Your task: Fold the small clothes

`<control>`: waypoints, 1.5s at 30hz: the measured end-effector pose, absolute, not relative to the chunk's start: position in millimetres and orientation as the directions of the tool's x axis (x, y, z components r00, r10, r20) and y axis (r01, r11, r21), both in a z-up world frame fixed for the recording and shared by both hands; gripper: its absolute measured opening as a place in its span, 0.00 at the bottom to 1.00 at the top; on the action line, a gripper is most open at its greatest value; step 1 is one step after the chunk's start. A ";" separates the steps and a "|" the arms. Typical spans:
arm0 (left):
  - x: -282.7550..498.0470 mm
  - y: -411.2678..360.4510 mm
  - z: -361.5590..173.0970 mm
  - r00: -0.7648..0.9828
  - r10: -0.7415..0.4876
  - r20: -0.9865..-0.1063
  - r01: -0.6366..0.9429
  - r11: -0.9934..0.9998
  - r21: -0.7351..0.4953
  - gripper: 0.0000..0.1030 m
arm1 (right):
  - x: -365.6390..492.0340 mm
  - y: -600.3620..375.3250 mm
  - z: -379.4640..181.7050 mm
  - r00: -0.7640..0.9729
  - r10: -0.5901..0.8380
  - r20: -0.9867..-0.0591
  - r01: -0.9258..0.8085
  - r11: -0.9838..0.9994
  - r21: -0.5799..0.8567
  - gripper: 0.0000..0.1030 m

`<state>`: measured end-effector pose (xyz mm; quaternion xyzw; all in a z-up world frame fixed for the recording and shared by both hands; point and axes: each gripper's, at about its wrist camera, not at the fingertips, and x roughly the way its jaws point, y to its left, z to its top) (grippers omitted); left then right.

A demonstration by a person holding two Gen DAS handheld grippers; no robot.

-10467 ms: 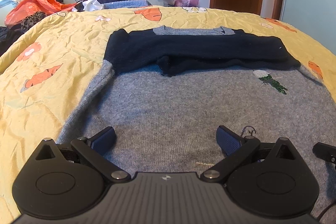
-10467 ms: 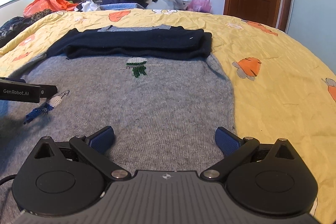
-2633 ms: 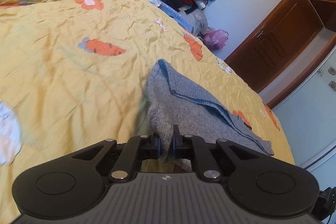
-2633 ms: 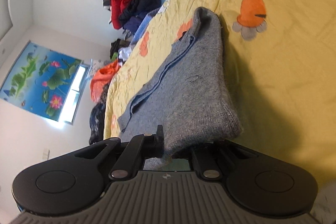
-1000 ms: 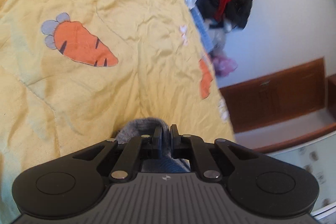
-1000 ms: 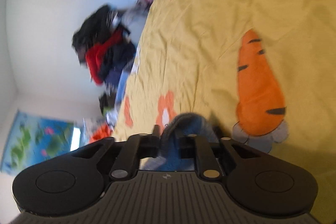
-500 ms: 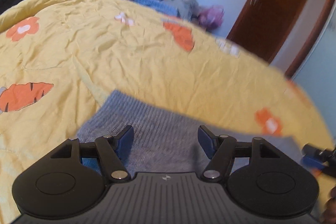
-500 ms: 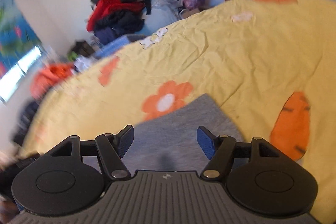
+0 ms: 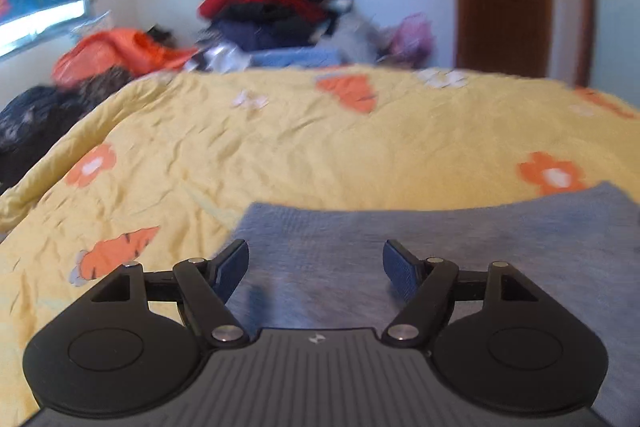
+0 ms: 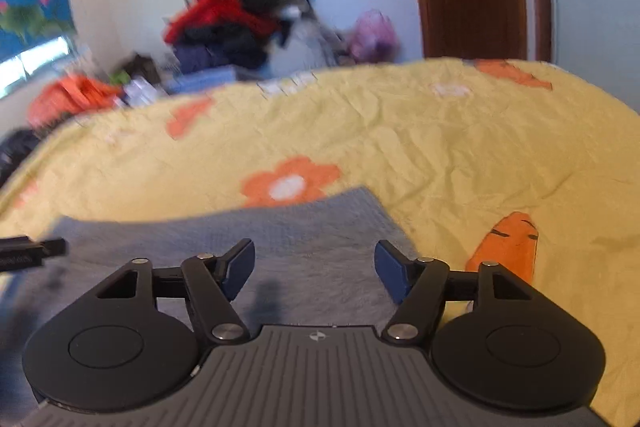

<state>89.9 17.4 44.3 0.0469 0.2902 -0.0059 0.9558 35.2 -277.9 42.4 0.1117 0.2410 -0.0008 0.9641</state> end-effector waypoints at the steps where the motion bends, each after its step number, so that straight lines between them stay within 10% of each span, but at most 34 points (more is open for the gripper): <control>1: 83.3 12.0 44.7 0.827 -0.009 -0.562 0.069 0.994 0.086 0.72 | 31.6 -272.1 42.4 0.877 0.053 -0.477 0.045 0.980 0.192 0.83; 14: 85.5 23.9 23.6 0.766 0.021 -0.642 0.000 0.999 0.032 0.84 | 30.8 -267.3 23.3 0.827 0.023 -0.562 0.055 0.991 0.121 0.89; 24: -78.7 128.0 27.6 0.773 -0.062 -0.631 -0.290 0.851 -0.439 0.84 | -68.7 -264.2 63.4 0.884 0.184 -0.430 -0.039 0.945 0.324 0.91; 36: -76.5 134.2 12.5 0.771 -0.287 -0.569 -0.307 0.614 -0.727 0.82 | -60.8 -187.2 80.6 0.815 0.387 -0.431 -0.250 0.906 0.342 0.91; 38: -77.3 136.5 10.3 0.776 -0.275 -0.568 -0.325 0.597 -0.733 0.70 | -63.4 -182.9 83.3 0.808 0.404 -0.429 -0.271 0.902 0.337 0.93; 41: -71.3 140.2 6.4 0.751 -0.220 -0.622 -0.384 0.621 -0.684 0.23 | -62.4 -183.6 82.4 0.800 0.404 -0.444 -0.265 0.901 0.343 0.93; 45: -62.7 143.1 8.1 0.734 -0.191 -0.652 -0.399 0.657 -0.640 0.14 | -58.3 -189.5 82.1 0.790 0.414 -0.453 -0.245 0.890 0.385 0.93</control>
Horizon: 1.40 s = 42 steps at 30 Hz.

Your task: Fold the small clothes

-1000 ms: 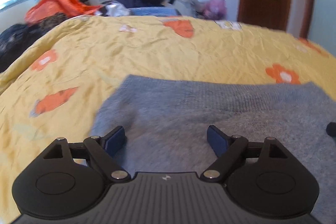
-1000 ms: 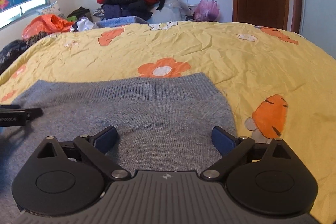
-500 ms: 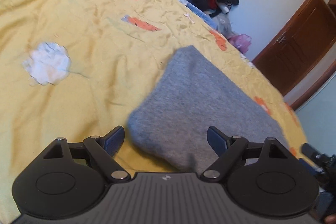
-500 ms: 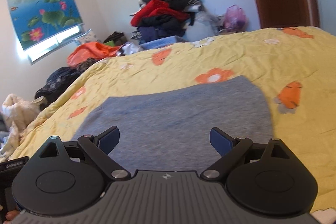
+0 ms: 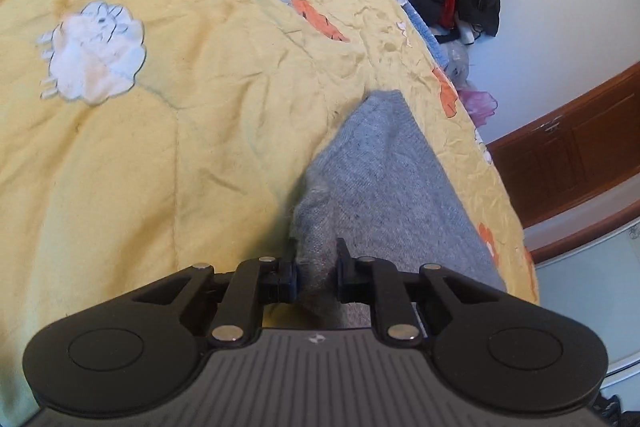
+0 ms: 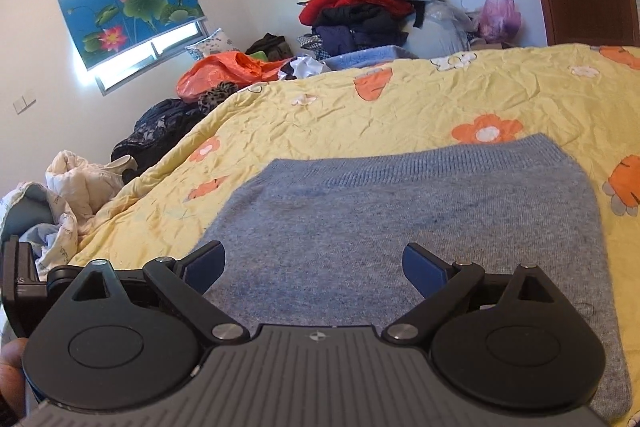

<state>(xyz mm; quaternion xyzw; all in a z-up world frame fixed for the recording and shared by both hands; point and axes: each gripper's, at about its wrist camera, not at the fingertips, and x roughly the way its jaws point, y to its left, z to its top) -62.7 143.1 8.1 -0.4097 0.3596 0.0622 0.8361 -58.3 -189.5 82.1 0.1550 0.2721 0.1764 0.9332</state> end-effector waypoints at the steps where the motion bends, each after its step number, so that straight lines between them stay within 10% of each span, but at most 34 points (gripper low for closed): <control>1: -60.6 139.1 11.3 0.728 -0.169 -0.664 -0.394 0.690 -0.607 0.14 | -56.6 -191.4 83.0 0.788 0.421 -0.449 -0.244 0.883 0.400 0.93; 11: -73.3 -10.6 57.8 0.808 -0.143 -0.571 0.154 0.988 -0.030 0.10 | 35.8 -209.9 81.7 0.555 0.671 -0.491 -0.216 0.687 0.694 0.95; 25: -76.3 -24.4 53.0 0.777 -0.176 -0.605 0.225 0.974 0.006 0.11 | 114.4 -150.5 46.0 0.370 0.770 -0.520 -0.168 0.606 0.778 0.84; 27: -75.9 -28.2 54.6 0.776 -0.174 -0.607 0.233 0.972 0.019 0.11 | 124.3 -145.1 46.0 0.395 0.728 -0.560 -0.198 0.662 0.722 0.60; 28: -75.0 -29.8 55.4 0.776 -0.173 -0.606 0.235 0.972 0.023 0.11 | 127.7 -142.6 45.4 0.398 0.703 -0.590 -0.216 0.696 0.685 0.29; 29: -73.4 -31.9 57.2 0.776 -0.175 -0.606 0.239 0.971 0.026 0.11 | 128.6 -142.8 45.3 0.401 0.684 -0.610 -0.236 0.720 0.652 0.25; 42: -49.4 -159.7 77.0 0.608 -0.552 -0.571 0.605 0.788 -0.117 0.11 | 62.7 -346.1 95.8 0.614 0.541 -0.575 -0.225 0.818 0.529 0.25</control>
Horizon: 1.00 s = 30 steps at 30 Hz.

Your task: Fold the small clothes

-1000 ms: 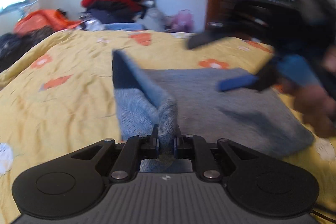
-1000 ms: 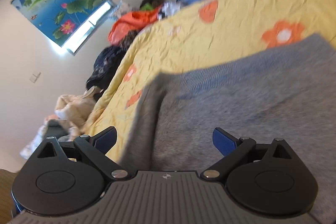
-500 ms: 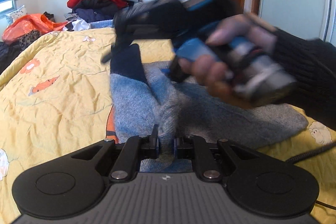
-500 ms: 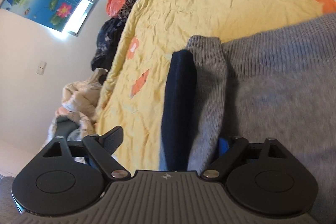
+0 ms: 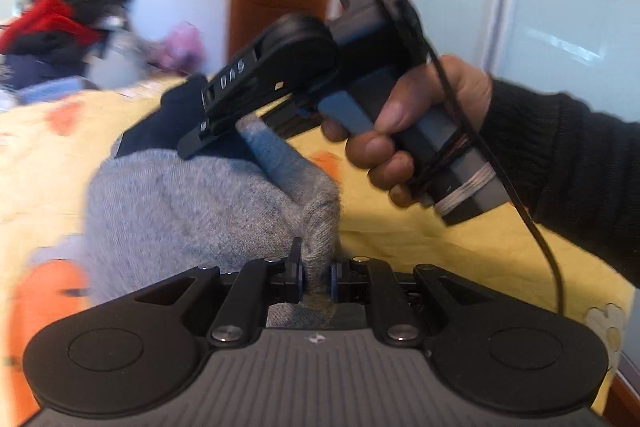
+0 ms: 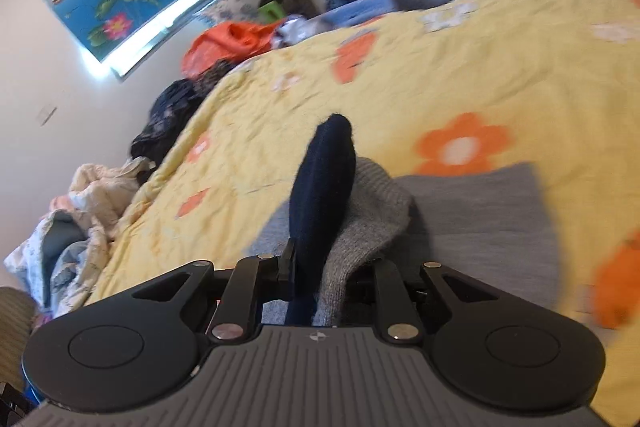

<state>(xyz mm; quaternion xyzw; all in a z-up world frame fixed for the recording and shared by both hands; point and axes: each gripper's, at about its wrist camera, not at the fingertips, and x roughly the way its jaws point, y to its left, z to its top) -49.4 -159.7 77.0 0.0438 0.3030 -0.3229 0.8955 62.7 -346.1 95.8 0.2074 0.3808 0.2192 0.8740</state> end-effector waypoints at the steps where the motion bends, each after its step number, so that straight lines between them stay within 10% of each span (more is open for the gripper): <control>1: -46.0 -169.4 71.3 0.582 -0.564 -0.586 0.617 0.776 -0.134 0.11 | 59.4 -360.6 90.2 0.619 0.518 -0.590 -0.196 0.830 0.523 0.24; 6: -41.7 -196.7 38.8 0.530 -0.532 -0.660 0.639 0.763 -0.102 0.12 | 49.0 -401.3 44.6 0.648 0.465 -0.604 -0.063 0.822 0.566 0.23; 10: -48.1 -164.8 55.1 0.496 -0.628 -0.600 0.688 0.705 -0.169 0.17 | 36.3 -423.2 42.2 0.750 0.416 -0.514 0.038 0.750 0.661 0.64; 14: -56.4 -107.8 77.6 0.541 -0.666 -0.513 0.661 0.714 -0.229 0.77 | 28.8 -436.5 59.0 0.815 0.399 -0.420 0.004 0.721 0.693 0.63; 19: -34.9 -68.2 75.5 0.667 -0.521 -0.532 0.507 0.841 -0.188 0.83 | 47.2 -414.5 54.8 0.766 0.426 -0.482 -0.032 0.774 0.633 0.63; 21: -23.2 -63.3 68.9 0.671 -0.478 -0.566 0.442 0.872 -0.212 0.83 | 57.6 -408.8 46.0 0.753 0.426 -0.501 -0.016 0.774 0.634 0.54; 23: -19.3 -61.9 64.1 0.667 -0.463 -0.583 0.421 0.881 -0.217 0.83 | 61.9 -399.9 44.6 0.742 0.431 -0.513 -0.043 0.795 0.605 0.14; 30: -32.7 -72.9 50.3 0.643 -0.498 -0.582 0.478 0.855 -0.203 0.83 | 71.9 -408.1 51.4 0.780 0.380 -0.498 -0.022 0.811 0.584 0.17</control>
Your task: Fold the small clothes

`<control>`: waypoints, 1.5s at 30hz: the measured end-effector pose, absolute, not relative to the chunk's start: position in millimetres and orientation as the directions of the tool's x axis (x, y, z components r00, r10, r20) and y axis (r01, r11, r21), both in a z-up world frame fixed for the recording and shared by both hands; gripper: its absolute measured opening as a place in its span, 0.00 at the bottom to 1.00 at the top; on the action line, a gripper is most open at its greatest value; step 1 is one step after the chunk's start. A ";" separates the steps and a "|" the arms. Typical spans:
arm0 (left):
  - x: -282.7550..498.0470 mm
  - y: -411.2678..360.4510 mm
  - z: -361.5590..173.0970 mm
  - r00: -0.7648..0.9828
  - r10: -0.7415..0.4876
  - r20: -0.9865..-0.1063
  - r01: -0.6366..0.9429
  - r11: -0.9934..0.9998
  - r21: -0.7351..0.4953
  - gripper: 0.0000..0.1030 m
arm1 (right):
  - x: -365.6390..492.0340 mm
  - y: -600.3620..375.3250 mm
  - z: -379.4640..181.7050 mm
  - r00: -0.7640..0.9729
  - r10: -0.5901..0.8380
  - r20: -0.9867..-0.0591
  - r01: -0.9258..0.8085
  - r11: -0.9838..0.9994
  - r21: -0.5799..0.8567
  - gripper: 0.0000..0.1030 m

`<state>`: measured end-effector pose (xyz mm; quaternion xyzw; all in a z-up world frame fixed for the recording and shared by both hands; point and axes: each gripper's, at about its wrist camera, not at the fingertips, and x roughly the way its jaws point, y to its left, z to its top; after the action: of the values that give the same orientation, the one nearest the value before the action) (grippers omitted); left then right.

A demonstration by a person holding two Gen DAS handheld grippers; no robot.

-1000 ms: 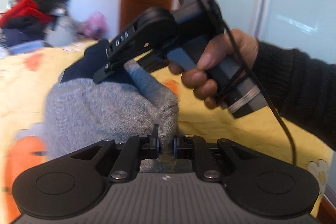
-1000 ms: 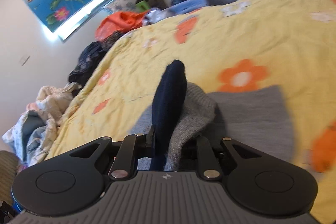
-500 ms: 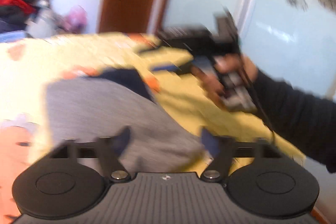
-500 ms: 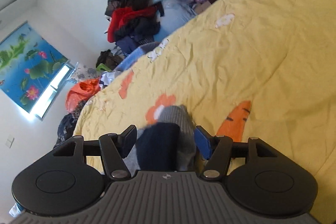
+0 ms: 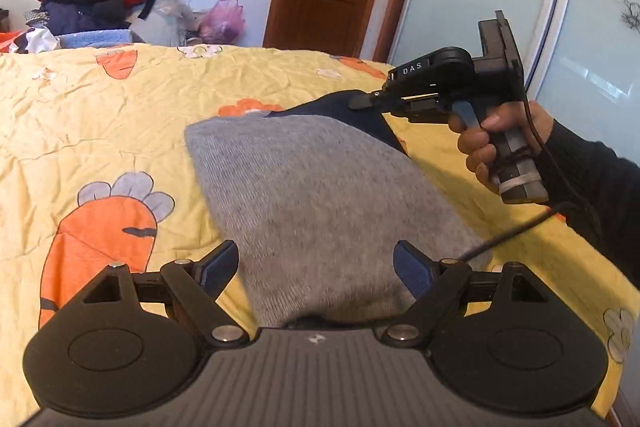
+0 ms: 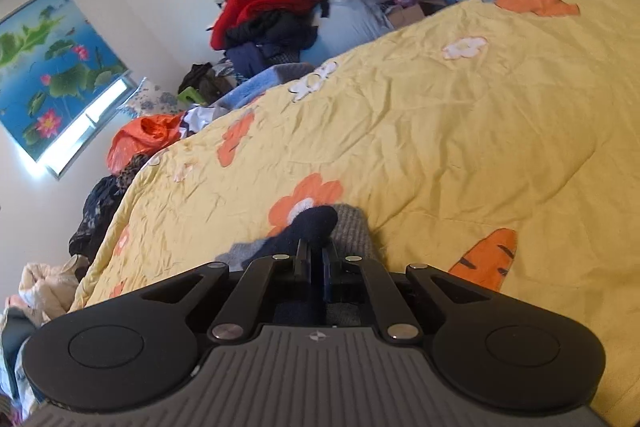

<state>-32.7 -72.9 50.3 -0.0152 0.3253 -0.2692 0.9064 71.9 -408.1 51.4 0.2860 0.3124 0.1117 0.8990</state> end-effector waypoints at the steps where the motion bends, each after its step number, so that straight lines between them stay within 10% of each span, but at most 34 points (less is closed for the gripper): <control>1: -33.3 -71.1 48.9 0.643 -0.494 -0.586 0.473 0.857 -0.204 0.83 | 69.1 -408.4 48.2 0.773 0.378 -0.509 0.001 0.803 0.596 0.23; 5: -38.1 -61.5 51.8 0.658 -0.490 -0.572 0.467 0.861 -0.200 0.83 | 30.5 -413.3 50.4 0.779 0.432 -0.454 -0.018 0.740 0.673 0.50; 16: -61.9 -63.6 31.7 0.648 -0.445 -0.618 0.582 0.813 0.026 0.82 | -51.7 -400.0 46.3 0.661 0.552 -0.508 -0.086 0.729 0.680 0.51; 21: -49.7 -64.4 28.5 0.671 -0.404 -0.622 0.509 0.860 -0.009 0.48 | -41.7 -388.1 29.4 0.619 0.538 -0.573 -0.060 0.759 0.648 0.51; 24: -44.9 -70.7 22.6 0.662 -0.375 -0.648 0.491 0.871 -0.003 0.48 | -37.7 -380.9 26.0 0.606 0.537 -0.586 -0.071 0.771 0.633 0.52; 28: -47.8 -77.4 22.5 0.662 -0.372 -0.650 0.493 0.870 0.004 0.30 | -39.9 -375.4 34.4 0.611 0.521 -0.596 -0.110 0.801 0.588 0.19; 29: -46.8 -76.7 22.6 0.649 -0.367 -0.666 0.493 0.870 0.000 0.14 | -41.1 -376.9 37.5 0.620 0.515 -0.592 -0.114 0.806 0.581 0.19; 39: -59.9 -59.2 24.5 0.641 -0.347 -0.684 0.509 0.860 0.041 0.07 | -40.8 -384.4 21.9 0.611 0.500 -0.614 -0.077 0.809 0.583 0.19; 45: -57.6 -26.9 43.7 0.540 -0.524 -0.659 0.596 0.791 -0.140 0.13 | -52.1 -409.5 51.0 0.685 0.512 -0.519 -0.074 0.757 0.649 0.84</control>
<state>-57.6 -26.9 43.7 0.0503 0.3576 -0.3197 0.8760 -52.1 -409.5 51.0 0.3048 0.3591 0.1693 0.8657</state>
